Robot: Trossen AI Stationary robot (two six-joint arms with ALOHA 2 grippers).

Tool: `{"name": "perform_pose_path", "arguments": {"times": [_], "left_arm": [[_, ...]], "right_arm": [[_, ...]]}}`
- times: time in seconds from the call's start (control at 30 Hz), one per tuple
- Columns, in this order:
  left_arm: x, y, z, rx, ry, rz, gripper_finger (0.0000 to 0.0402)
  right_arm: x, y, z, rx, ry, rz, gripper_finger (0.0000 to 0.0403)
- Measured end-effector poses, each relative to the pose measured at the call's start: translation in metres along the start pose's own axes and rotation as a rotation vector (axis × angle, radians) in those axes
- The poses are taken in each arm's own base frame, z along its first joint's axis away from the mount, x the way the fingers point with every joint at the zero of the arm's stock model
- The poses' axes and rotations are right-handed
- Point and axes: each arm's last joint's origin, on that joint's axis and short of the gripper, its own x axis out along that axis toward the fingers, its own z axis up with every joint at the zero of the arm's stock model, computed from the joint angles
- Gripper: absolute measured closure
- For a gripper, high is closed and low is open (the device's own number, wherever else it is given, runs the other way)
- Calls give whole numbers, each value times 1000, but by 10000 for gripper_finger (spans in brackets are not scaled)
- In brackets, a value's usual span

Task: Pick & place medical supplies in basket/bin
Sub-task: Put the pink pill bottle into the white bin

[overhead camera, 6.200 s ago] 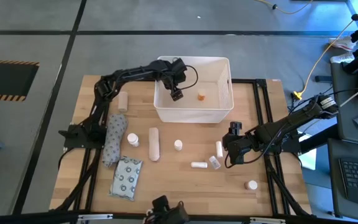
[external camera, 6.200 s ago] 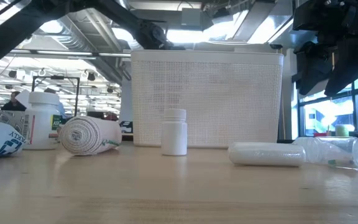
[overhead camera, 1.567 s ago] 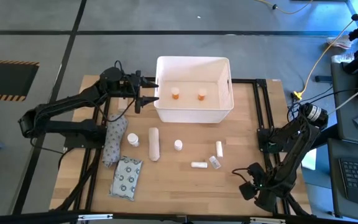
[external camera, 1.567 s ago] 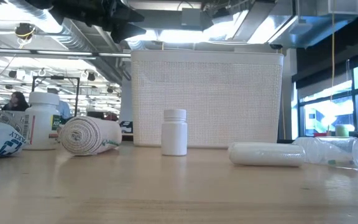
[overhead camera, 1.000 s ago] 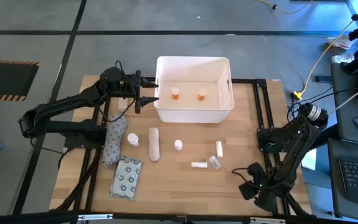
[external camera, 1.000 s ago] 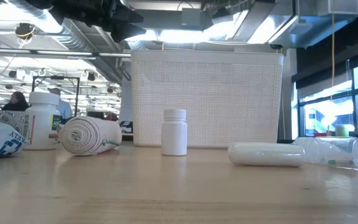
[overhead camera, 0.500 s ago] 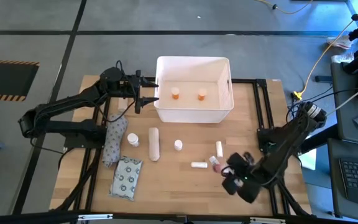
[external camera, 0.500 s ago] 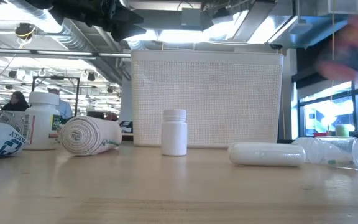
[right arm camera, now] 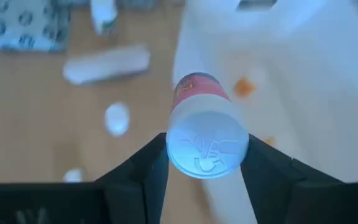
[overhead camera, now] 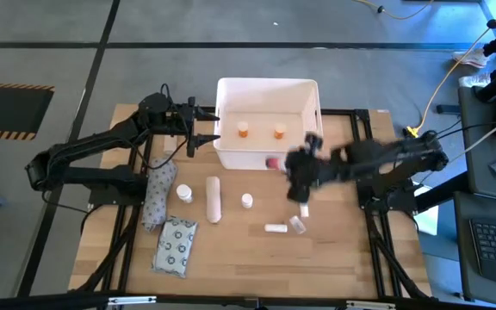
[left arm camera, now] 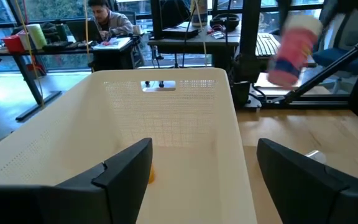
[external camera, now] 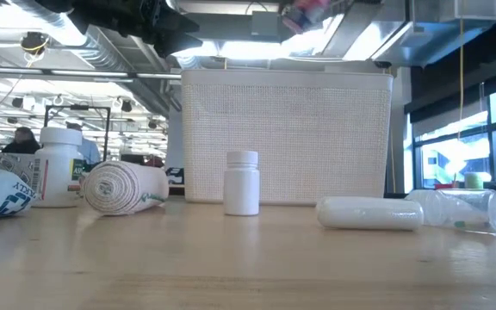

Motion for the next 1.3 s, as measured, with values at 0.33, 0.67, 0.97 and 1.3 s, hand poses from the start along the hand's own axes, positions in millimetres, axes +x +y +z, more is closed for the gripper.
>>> {"name": "perform_pose_path", "arguments": {"times": [0.33, 0.67, 0.97, 1.3], "left_arm": [[0, 0, 0, 0, 0, 0, 121], [0, 0, 0, 41, 0, 0, 120], [0, 0, 0, 43, 0, 0, 120], [0, 0, 0, 43, 0, 0, 120]], "right_arm": [[25, -117, 39, 23, 9, -109, 231], [143, -172, 33, -64, 275, 1, 230], [220, -185, 8, -133, 469, 52, 230], [264, -180, -5, -209, 533, 95, 230]]}}
